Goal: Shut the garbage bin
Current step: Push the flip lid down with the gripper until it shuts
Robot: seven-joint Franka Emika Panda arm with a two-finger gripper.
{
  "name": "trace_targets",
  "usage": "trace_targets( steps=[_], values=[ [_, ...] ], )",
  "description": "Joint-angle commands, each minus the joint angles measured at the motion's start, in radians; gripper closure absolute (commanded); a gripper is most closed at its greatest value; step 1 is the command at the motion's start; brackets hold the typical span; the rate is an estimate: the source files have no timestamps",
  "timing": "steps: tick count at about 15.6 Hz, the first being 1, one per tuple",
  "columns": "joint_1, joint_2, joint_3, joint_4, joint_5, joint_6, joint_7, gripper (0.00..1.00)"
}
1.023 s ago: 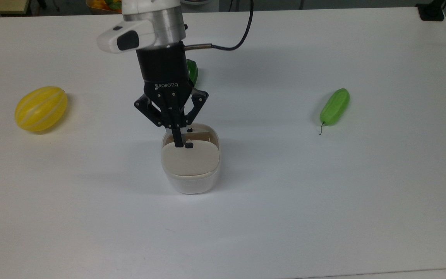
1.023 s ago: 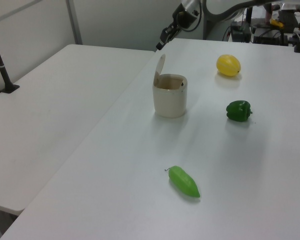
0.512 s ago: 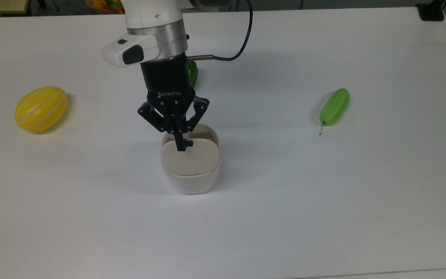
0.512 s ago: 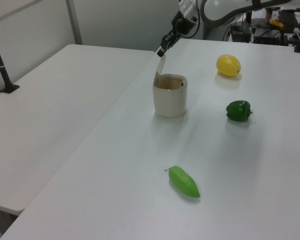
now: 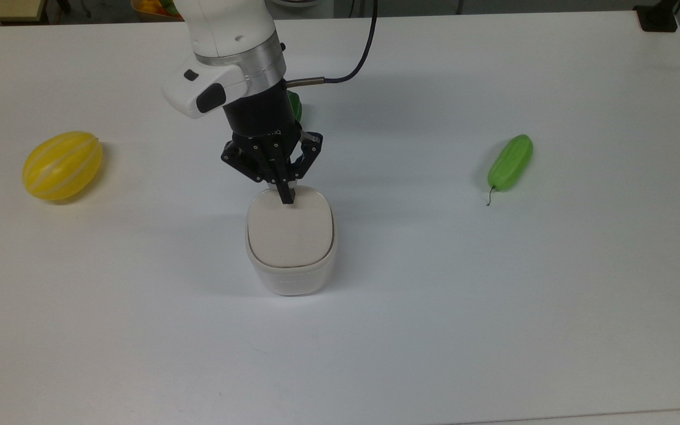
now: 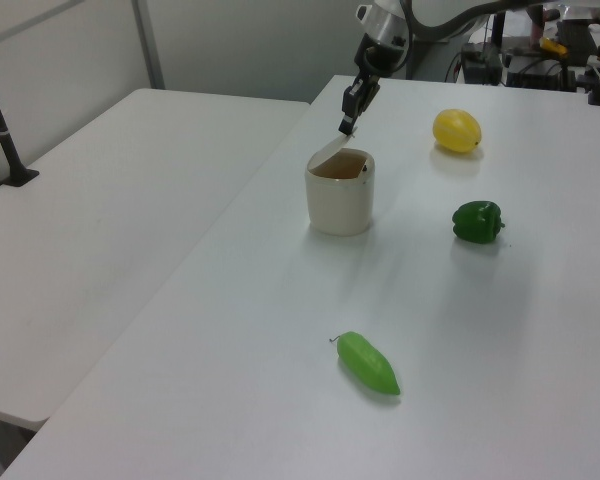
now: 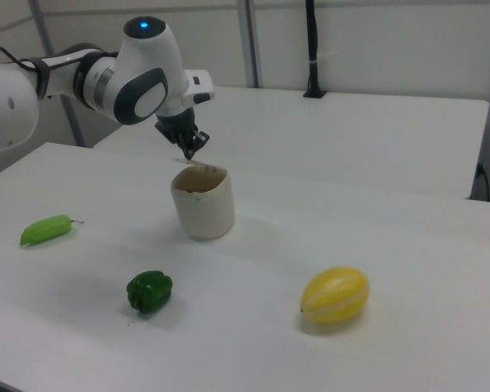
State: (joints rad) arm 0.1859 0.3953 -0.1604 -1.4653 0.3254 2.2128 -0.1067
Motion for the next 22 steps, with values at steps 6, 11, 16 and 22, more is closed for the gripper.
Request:
trace_targets(
  steps=[6, 11, 16, 22],
  values=[
    [0.004, 0.031, -0.007, -0.013, -0.016, -0.050, -0.025, 1.00],
    [0.006, 0.062, -0.007, -0.015, -0.026, -0.050, -0.036, 1.00],
    [0.006, 0.091, -0.007, -0.021, -0.028, -0.045, -0.034, 1.00],
    [0.010, 0.105, -0.007, -0.015, -0.043, -0.044, -0.030, 1.00]
  ],
)
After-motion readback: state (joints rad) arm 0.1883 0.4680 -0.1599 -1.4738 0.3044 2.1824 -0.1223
